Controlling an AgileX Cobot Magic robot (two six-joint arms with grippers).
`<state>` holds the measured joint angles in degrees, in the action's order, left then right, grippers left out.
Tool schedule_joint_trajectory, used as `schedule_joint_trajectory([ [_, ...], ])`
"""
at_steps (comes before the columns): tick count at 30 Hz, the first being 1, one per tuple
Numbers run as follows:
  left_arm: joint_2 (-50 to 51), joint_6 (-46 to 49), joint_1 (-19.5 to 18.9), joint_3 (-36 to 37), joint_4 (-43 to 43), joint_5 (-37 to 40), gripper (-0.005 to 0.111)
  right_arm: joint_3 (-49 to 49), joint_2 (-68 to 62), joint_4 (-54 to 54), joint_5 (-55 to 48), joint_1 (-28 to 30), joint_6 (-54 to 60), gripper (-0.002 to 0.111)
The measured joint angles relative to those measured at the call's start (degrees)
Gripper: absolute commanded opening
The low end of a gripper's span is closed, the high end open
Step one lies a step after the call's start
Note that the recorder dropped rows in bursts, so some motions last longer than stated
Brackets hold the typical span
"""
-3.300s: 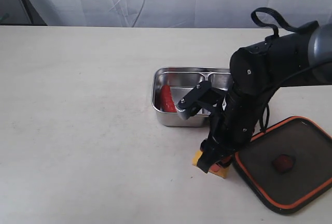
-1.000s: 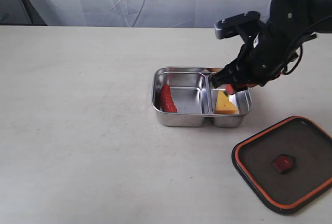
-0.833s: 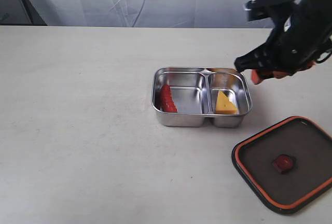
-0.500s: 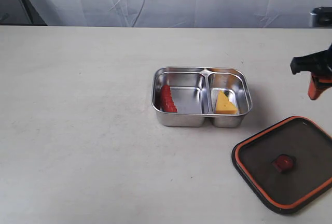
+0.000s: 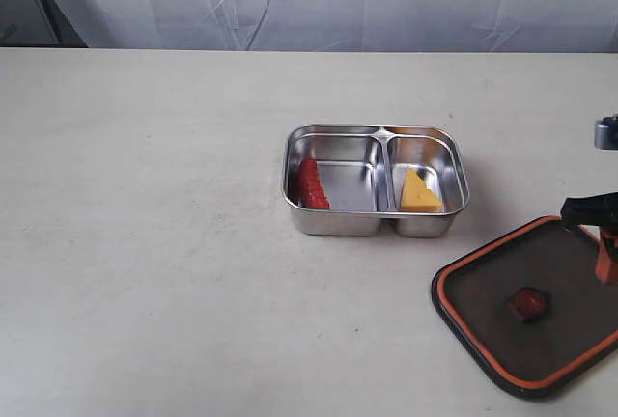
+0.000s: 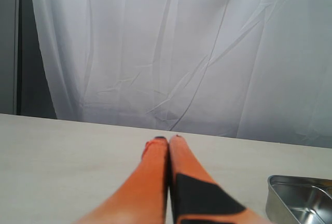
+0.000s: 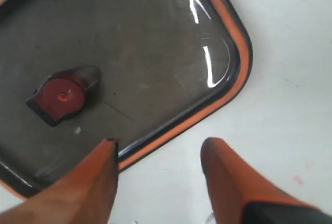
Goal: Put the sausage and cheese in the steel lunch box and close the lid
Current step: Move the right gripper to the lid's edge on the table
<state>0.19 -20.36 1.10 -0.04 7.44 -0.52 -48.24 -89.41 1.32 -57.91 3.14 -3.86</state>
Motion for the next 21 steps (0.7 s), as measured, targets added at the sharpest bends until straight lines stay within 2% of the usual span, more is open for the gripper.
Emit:
schedule_joint_trajectory([
  [5, 0.0, 0.0, 0.0, 0.0, 0.0, 0.0, 0.000, 0.8, 0.0, 3.2, 1.0, 0.8, -2.8, 0.050],
  [14, 0.0, 0.0, 0.0, 0.0, 0.0, 0.0, 0.000, 0.8, -4.2, 3.4, 3.2, 8.0, -3.5, 0.050],
  [21, 0.0, 0.0, 0.0, 0.0, 0.0, 0.0, 0.000, 0.9, -7.8, 3.7, 5.0, 9.1, -3.7, 0.050],
])
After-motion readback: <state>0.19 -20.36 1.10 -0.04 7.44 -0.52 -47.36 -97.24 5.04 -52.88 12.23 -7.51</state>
